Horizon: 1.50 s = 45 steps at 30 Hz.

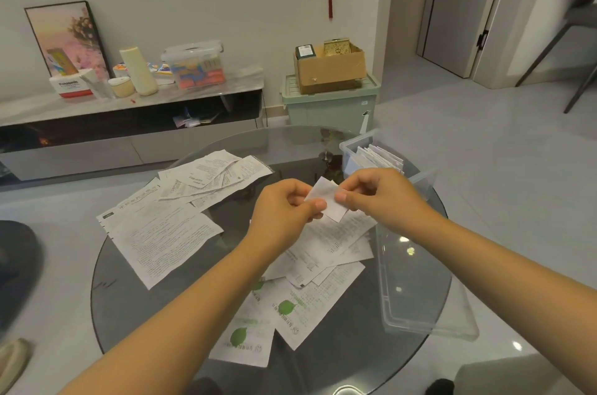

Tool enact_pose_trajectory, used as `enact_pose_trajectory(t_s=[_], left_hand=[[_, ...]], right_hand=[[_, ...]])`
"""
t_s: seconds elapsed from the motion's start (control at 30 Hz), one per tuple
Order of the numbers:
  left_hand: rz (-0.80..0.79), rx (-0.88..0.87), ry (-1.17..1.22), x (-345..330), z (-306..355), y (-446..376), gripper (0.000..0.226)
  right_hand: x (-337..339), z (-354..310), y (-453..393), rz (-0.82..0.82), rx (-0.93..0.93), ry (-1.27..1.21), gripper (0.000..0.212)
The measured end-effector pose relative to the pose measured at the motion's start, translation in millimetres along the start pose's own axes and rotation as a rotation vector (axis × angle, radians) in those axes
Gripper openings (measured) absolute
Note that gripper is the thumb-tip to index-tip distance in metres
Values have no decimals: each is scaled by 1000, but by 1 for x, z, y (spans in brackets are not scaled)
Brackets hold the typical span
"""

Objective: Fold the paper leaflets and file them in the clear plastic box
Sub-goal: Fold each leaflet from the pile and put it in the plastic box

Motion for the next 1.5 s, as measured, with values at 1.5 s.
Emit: enact_pose_trajectory(t_s=[1.5], left_hand=[[-300,-583,-1017,-93,49,-152,68]], right_hand=[[98,55,-57,449,-304,601,16]])
Point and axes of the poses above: each hand's wrist, its own y-axis away from the middle knuckle, its own x-axis out of the back of the hand, z = x × y, the point moved 5 cm from there along -y, towards the middle knuckle, and after that the axes turned 13 degrees about -z, right-handed, at the moved point
